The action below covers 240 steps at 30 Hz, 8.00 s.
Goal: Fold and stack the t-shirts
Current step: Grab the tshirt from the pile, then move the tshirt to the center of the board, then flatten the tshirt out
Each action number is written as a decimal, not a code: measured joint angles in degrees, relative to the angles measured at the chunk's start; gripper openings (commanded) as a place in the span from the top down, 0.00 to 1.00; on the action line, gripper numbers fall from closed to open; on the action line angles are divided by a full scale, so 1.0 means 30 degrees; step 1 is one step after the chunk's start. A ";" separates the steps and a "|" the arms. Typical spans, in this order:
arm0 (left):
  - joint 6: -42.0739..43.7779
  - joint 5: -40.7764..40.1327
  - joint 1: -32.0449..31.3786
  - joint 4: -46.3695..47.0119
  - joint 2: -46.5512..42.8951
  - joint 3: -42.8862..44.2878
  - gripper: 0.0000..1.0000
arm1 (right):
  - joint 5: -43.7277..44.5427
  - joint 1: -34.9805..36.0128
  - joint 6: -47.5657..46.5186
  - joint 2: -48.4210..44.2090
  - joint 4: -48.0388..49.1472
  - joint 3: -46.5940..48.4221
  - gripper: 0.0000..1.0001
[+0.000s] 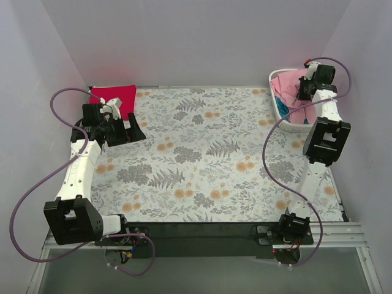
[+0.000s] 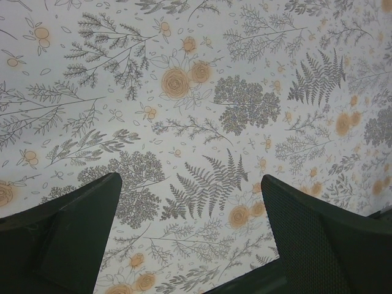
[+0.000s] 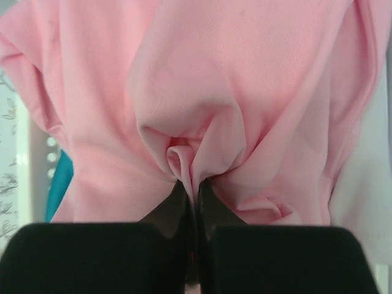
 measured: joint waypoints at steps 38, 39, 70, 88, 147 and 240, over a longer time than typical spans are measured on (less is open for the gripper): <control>-0.0044 0.3905 0.0000 -0.1027 -0.0765 0.2659 0.02 | -0.9173 0.8852 0.1486 -2.1784 0.0328 -1.1366 0.02; -0.0015 0.4051 0.0000 -0.1071 -0.0765 0.2659 0.02 | -0.9384 0.9158 0.0976 -2.1668 -0.0146 -1.1985 0.02; 0.9063 0.0240 -1.6007 0.2739 0.2863 -0.4495 0.44 | -0.7009 1.0032 -0.4087 -1.6742 -0.7096 -2.3176 0.48; 0.8058 -0.2484 -1.5001 0.3723 0.3410 -0.5741 1.00 | -0.5457 1.0032 -0.4182 -1.5795 -0.7286 -2.2345 0.48; 0.3111 0.6076 -0.1035 0.1020 0.9836 0.1836 1.00 | 0.1129 2.4910 -0.4889 -1.6123 -0.7424 -2.3110 0.99; 1.2182 -0.1698 -0.9559 0.1115 0.1464 -0.5406 0.63 | 0.0772 1.8309 -1.0302 -1.9839 -0.7650 -2.7328 0.61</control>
